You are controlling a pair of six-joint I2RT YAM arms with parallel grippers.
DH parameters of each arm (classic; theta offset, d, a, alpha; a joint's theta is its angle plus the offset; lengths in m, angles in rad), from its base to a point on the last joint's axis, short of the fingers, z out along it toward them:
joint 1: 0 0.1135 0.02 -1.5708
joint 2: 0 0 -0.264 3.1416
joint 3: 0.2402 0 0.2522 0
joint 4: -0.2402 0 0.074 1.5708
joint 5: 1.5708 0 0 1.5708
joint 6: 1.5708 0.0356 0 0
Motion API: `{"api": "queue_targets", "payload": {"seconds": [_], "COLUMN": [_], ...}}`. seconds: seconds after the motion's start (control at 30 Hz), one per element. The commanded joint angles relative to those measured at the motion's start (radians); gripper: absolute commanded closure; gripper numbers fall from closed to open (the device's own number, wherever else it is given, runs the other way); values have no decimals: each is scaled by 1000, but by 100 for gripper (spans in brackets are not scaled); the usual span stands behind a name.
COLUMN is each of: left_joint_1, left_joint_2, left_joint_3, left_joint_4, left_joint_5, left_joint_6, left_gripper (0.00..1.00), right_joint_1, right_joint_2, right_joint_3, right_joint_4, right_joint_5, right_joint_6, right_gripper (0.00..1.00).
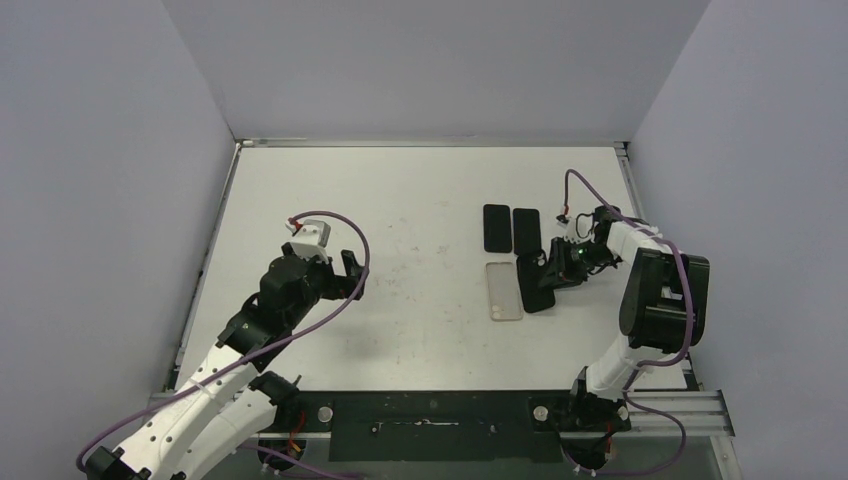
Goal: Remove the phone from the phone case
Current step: Place the phone case at the center of the board, then reset both arms
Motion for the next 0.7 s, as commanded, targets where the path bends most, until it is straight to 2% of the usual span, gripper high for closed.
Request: {"api": "queue_targets", "payload": {"seconds": [0.0,0.13,0.3,0.47,0.67], "left_joint_1": [-4,-4,-6,-4,-4], "left_joint_2": [-11,-14,-29,-63,-84], "left_joint_3": [10,14,49,114,241], "left_joint_4": [30,13,-34,-113,-206], "left_joint_5": [-11,-16,-38,-110,-210], "left_joint_6": [6,-1,-14,-46,-18], "left_gripper": [3,3,3,3,3], "right_joint_1": [6,5,3,2,3], "right_joint_2": [-8,-60,-181,-366,-640], "right_joint_3": [22,20,28,35,50], "right_joint_4": [-65,-68,-65,-29,62], "right_joint_5": [-65,-13,90,198,393], "right_joint_6": [-5,22,65,122,235], "right_gripper": [76,45,19,1,0]}}
